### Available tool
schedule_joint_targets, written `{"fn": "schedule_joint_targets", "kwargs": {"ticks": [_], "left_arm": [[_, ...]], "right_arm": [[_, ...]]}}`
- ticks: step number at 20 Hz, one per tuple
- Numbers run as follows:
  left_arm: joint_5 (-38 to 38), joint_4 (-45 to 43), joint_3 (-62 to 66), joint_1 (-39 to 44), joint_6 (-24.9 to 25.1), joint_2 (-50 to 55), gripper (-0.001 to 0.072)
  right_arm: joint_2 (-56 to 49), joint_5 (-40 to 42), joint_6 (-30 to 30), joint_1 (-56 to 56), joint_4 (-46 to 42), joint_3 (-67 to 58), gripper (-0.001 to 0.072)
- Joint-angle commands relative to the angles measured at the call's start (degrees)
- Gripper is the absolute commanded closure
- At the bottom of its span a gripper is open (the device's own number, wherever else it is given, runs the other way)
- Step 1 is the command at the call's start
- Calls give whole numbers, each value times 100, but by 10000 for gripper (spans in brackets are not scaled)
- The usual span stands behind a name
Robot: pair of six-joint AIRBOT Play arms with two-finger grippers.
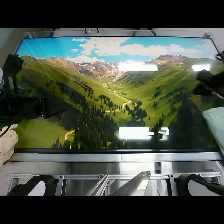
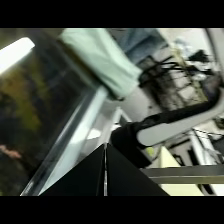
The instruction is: Fold the shirts.
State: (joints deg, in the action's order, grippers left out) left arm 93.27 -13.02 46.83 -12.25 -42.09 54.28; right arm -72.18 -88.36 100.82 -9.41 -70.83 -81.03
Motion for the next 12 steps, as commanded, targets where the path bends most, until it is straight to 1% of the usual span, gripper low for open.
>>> {"fn": "schedule_joint_targets", "kwargs": {"ticks": [1,3,4,6,7,12], "left_arm": [[-549,-549,-769,-46,-240,-835,692],[-678,-555,-1563,-46,-306,-1327,692],[-776,-555,-1956,-44,-293,-1567,692],[-933,-555,-2551,-44,-284,-1987,691],[-940,-551,-2730,-46,-278,-2164,691],[-940,-535,-2953,-48,-417,-2887,691]], "right_arm": [[1178,1110,-184,1943,31,1126,695],[2022,1864,-90,2986,-33,2321,694],[2422,2367,-35,3482,-63,3025,694],[2994,3458,-24,4170,-129,4269,694],[3126,3731,9,4301,-70,4623,694],[3152,3641,9,4308,166,4736,694]]}}
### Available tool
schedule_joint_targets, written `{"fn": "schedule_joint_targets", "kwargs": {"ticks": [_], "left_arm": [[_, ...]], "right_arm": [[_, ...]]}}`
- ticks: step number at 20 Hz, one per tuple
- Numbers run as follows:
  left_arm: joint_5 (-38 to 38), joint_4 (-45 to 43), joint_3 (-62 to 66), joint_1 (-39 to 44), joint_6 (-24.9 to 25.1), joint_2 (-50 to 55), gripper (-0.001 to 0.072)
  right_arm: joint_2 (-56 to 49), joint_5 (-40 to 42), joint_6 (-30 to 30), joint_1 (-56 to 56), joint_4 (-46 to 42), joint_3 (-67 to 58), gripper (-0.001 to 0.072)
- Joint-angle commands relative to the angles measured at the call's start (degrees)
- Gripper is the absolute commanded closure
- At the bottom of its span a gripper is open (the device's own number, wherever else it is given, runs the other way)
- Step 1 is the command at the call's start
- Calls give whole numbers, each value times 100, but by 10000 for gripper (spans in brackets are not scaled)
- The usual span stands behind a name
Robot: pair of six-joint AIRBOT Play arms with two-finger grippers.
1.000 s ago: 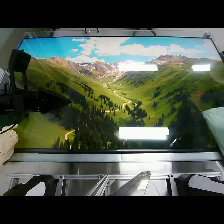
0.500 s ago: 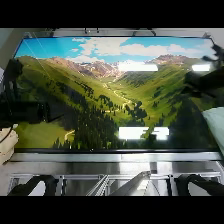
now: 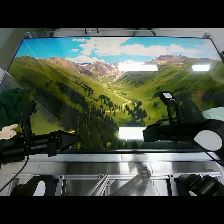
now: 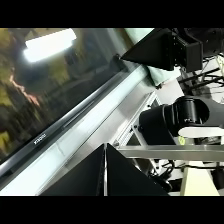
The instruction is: Fold the shirts.
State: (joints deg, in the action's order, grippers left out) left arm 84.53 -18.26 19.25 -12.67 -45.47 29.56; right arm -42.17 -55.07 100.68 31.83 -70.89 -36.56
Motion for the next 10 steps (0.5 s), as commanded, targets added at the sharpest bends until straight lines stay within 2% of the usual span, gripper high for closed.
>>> {"fn": "schedule_joint_targets", "kwargs": {"ticks": [1,10], "left_arm": [[-66,-13,-195,-11,-131,-533,691],[-83,-15,-195,-11,-415,-1213,691]], "right_arm": [[149,295,20,184,293,289,694],[144,302,-44,184,323,289,694]]}}
